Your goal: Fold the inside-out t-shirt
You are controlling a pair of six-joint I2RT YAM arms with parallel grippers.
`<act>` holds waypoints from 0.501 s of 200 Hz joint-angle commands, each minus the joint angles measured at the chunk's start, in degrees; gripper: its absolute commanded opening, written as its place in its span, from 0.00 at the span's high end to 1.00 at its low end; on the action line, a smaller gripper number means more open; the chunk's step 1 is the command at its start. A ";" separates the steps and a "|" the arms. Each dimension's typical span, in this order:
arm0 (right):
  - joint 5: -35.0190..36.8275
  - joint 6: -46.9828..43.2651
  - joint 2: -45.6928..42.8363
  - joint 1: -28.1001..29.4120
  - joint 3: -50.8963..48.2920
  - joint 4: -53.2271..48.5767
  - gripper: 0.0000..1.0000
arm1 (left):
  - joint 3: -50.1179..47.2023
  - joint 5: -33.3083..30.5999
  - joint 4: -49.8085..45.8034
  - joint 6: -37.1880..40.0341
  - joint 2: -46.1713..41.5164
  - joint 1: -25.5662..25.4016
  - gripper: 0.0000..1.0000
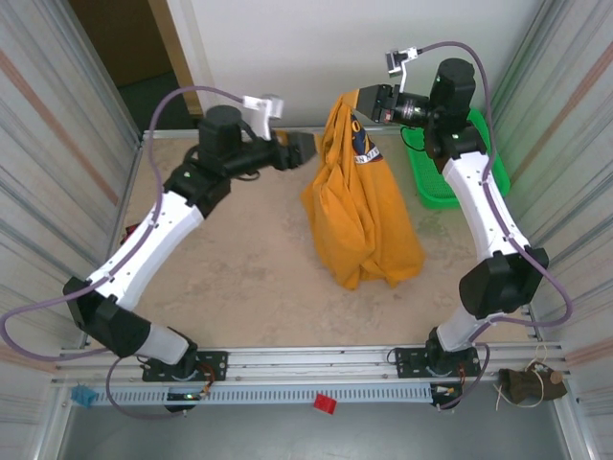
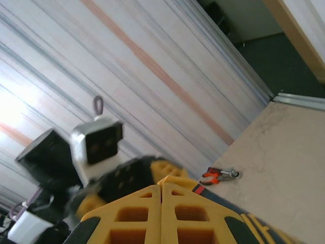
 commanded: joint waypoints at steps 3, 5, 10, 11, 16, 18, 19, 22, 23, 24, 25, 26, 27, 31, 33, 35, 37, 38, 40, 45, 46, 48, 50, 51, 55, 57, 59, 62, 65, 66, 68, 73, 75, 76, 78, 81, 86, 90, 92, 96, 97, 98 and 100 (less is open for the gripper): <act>-3.71 2.18 -3.49 0.02 2.43 5.84 1.00 | -0.02 -8.25 1.19 6.95 -1.11 -2.57 0.22; -3.72 2.21 -3.50 0.01 2.44 5.86 1.00 | 0.10 -8.41 1.27 6.89 -0.85 -2.62 0.22; -3.96 2.36 -3.65 0.03 2.30 6.09 1.00 | 0.38 -8.52 1.56 6.68 -0.23 -2.66 0.22; -3.93 2.38 -3.69 0.03 2.23 6.11 1.00 | 0.42 -8.58 1.68 6.67 -0.13 -2.62 0.22; -3.94 2.43 -3.82 0.03 2.18 6.13 1.00 | 0.73 -8.75 2.12 6.66 0.38 -2.66 0.22; -4.00 2.49 -3.95 0.09 2.20 6.10 1.00 | 0.90 -8.80 2.31 6.71 0.64 -2.62 0.22; -3.95 2.48 -3.98 0.10 2.18 6.11 1.00 | 0.99 -8.89 2.36 6.69 0.74 -2.65 0.22; -3.86 2.48 -4.16 0.11 2.10 6.12 1.00 | 1.18 -9.29 2.54 6.74 1.10 -2.62 0.22; -3.92 2.48 -4.21 0.12 2.05 6.12 1.00 | 1.26 -9.40 2.52 6.74 1.24 -2.60 0.22; -3.95 2.48 -4.28 0.12 2.02 6.12 1.00 | 1.43 -9.50 2.55 6.75 1.35 -2.64 0.22; -3.97 2.48 -4.31 0.12 1.96 6.12 1.00 | 1.56 -9.64 2.52 6.75 1.45 -2.61 0.22; -3.93 2.48 -4.38 0.12 1.94 6.12 1.00 | 1.67 -9.80 2.55 6.75 1.50 -2.64 0.22; -3.91 2.48 -4.45 0.16 1.92 6.17 1.00 | 1.81 -9.97 2.57 6.71 1.66 -2.61 0.22; -4.00 2.48 -4.68 0.24 1.76 6.21 1.00 | 2.29 -10.58 2.58 6.81 2.12 -2.67 0.22; -4.05 2.48 -4.74 0.24 1.67 6.21 1.00 | 2.52 -10.82 2.65 6.83 2.29 -2.67 0.22; -3.94 2.48 -4.86 0.28 1.59 6.21 1.00 | 2.80 -10.94 2.71 6.95 2.50 -2.60 0.22; -3.97 2.48 -5.05 0.35 1.50 6.21 1.00 | 3.00 -11.15 2.75 7.00 2.76 -2.65 0.22; -3.93 2.48 -5.05 0.41 1.44 6.26 1.00 | 3.14 -11.21 2.84 7.05 2.81 -2.62 0.22; -3.95 2.48 -5.14 0.45 1.35 6.29 1.00 | 3.42 -11.41 2.91 7.18 3.03 -2.59 0.22; -3.95 2.40 -5.39 0.62 1.07 6.30 1.00 | 4.05 -11.75 3.22 7.45 3.56 -2.64 0.22; -3.97 2.40 -5.40 0.63 1.00 6.34 1.00 | 4.23 -11.82 3.25 7.45 3.65 -2.65 0.22; -4.00 2.44 -5.56 0.71 0.96 6.38 1.00 | 4.55 -11.92 3.28 7.54 3.83 -2.67 0.22; -4.03 2.40 -5.68 0.77 0.81 6.39 1.00 | 4.80 -12.07 3.35 7.63 4.01 -2.67 0.22; -4.01 2.35 -5.72 0.79 0.75 6.39 1.00 | 5.00 -12.07 3.36 7.63 4.10 -2.67 0.22; -3.97 2.24 -5.82 0.93 0.57 6.39 1.00 | 5.59 -12.25 3.42 7.78 4.53 -2.66 0.22; -3.91 2.22 -5.95 0.98 0.47 6.39 1.00 | 5.94 -12.27 3.45 7.89 4.71 -2.62 0.22; -3.95 2.17 -5.98 1.06 0.36 6.39 1.00 | 6.25 -12.31 3.50 7.96 4.89 -2.59 0.22; -3.95 2.15 -6.05 1.15 0.13 6.39 1.00 | 6.72 -12.41 3.54 8.08 5.22 -2.63 0.22; -3.98 2.06 -6.10 1.21 -0.01 6.38 1.00 | 7.24 -12.34 3.55 8.15 5.50 -2.62 0.21; -3.98 2.05 -6.10 1.23 -0.10 6.38 1.00 | 7.46 -12.29 3.55 8.16 5.55 -2.60 0.21; -3.98 2.04 -6.13 1.30 -0.22 6.39 1.00 | 7.81 -12.28 3.55 8.25 5.82 -2.59 0.21; -3.91 2.04 -6.22 1.40 -0.49 6.37 1.00 | 8.70 -12.15 3.42 8.35 6.44 -2.60 0.22; -3.86 2.04 -6.25 1.45 -0.65 6.38 1.00 | 9.07 -12.09 3.34 8.41 6.64 -2.65 0.22; -3.83 2.04 -6.22 1.48 -0.69 6.39 1.00 | 9.25 -12.12 3.31 8.46 6.78 -2.66 0.22; -3.88 2.04 -6.27 1.51 -0.83 6.39 1.00 | 9.62 -12.01 3.16 8.54 6.94 -2.67 0.22; -3.78 2.04 -6.20 1.60 -1.00 6.37 1.00 | 10.14 -11.96 2.98 8.53 7.29 -2.67 0.22; -3.74 2.00 -6.36 1.72 -1.30 6.46 1.00 | 10.91 -11.68 2.92 8.64 7.72 -2.62 0.22; -3.79 1.95 -6.29 1.79 -1.50 6.48 1.00 | 11.49 -11.48 2.78 8.69 8.17 -2.67 0.22; -3.83 1.95 -6.35 1.85 -1.62 6.48 1.00 | 11.83 -11.48 2.70 8.82 8.30 -2.65 0.22; -3.89 1.95 -6.33 1.95 -1.81 6.48 1.00 | 12.43 -11.52 2.52 8.86 8.75 -2.59 0.22; -3.94 1.95 -6.35 1.96 -1.84 6.48 1.00 | 12.55 -11.49 2.46 8.86 8.84 -2.63 0.22; -3.96 1.91 -6.36 1.96 -1.90 6.48 1.00 | 12.66 -11.51 2.43 8.86 8.93 -2.60 0.22; -4.00 1.87 -6.35 2.03 -1.94 6.48 1.00 | 12.87 -11.53 2.37 8.89 9.11 -2.63 0.22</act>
